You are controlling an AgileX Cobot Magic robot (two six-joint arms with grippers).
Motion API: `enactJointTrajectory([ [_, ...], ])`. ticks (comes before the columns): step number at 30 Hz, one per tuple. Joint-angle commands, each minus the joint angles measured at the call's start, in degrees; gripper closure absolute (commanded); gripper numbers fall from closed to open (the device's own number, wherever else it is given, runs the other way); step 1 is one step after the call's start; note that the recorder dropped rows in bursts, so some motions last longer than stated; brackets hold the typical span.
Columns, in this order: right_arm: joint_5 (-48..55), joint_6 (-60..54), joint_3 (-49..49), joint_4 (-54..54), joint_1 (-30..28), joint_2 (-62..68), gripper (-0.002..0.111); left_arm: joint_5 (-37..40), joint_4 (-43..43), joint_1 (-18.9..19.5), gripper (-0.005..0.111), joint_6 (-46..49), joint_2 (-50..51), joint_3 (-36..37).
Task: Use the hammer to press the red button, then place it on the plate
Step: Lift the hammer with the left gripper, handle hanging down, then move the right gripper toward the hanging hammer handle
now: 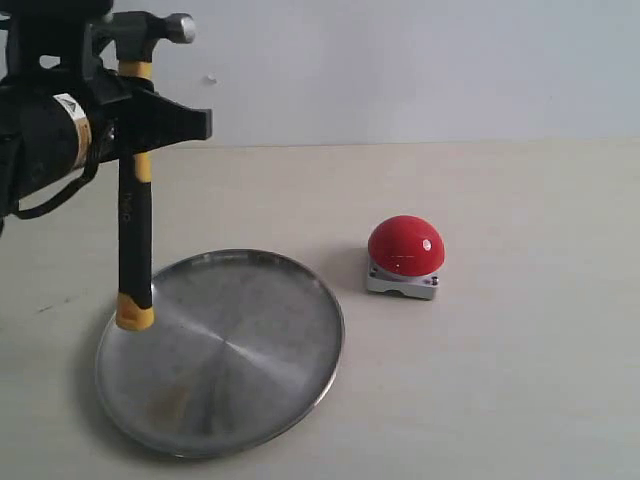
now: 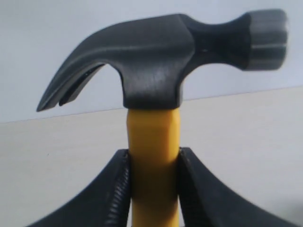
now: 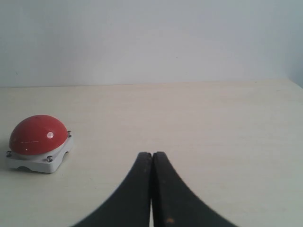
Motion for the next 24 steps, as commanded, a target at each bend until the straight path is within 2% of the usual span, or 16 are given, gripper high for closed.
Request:
enactJointTrajectory([
  [1,-0.26,-0.11,0.26,-0.34,-0.31,-0.29,0.108,-0.1,3.52,-0.37,0.107,-2.31,-4.27,-0.02],
  [8,-0.26,-0.11,0.26,-0.34,-0.31,-0.29,0.108,1.73,3.52,-5.07,0.107,-2.7,-11.82,-0.13],
  [14,-6.59,-0.1,0.26,-0.74,-0.31,-0.29,0.108,2.5,3.52,-5.07,0.107,-1.85,-13.23,-0.13],
  [21,-15.05,0.26,0.26,16.73,-0.31,-0.29,0.108,3.24,3.52,-5.07,0.107,1.56,-13.42,-0.13],
  [24,-15.61,0.41,0.26,24.04,-0.31,-0.29,0.108,3.24,3.52,-5.07,0.107,2.32,-13.42,-0.13],
])
